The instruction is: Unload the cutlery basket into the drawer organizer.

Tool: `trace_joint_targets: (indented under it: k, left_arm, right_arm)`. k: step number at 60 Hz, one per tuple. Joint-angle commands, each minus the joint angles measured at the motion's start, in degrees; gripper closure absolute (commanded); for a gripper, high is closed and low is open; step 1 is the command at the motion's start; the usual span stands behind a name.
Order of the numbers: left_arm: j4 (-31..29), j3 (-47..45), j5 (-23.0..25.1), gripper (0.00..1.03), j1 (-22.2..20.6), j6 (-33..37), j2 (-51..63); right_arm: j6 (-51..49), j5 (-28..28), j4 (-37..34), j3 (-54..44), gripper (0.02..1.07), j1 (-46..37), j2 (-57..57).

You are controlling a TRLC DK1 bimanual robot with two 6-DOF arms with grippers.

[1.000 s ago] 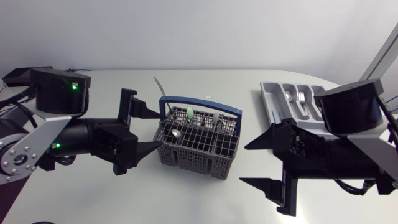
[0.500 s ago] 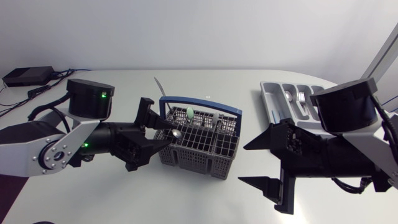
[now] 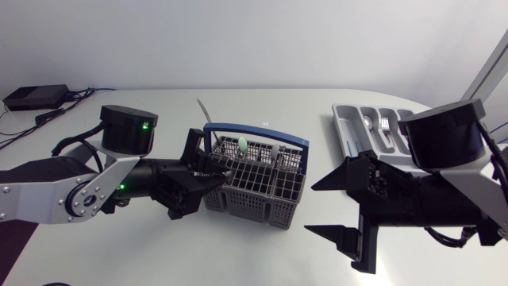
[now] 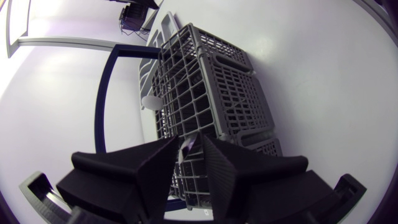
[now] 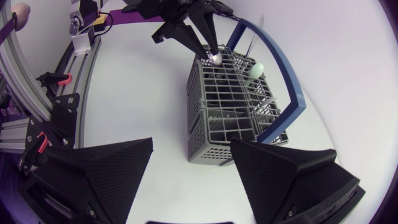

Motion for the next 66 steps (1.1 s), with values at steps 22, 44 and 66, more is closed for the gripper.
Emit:
trace_joint_targets:
  k: [22,44,66]
  left_arm:
    - [6.0,0.6,0.0,0.89,0.1,4.3,4.0]
    - [5.2,0.9,-0.4,0.96,-0.1,3.4,1.7]
    - [1.3,1.3,-0.8,0.96,0.1,3.3,-4.6]
  right_arm:
    - [0.7,-0.4,0.7,-1.7,0.17,-0.8,-1.2]
    - [0.7,-0.4,0.9,-1.8,0.17,-0.8,-1.3]
    - [0.8,-0.1,0.5,-1.3,0.17,-0.2,-2.5]
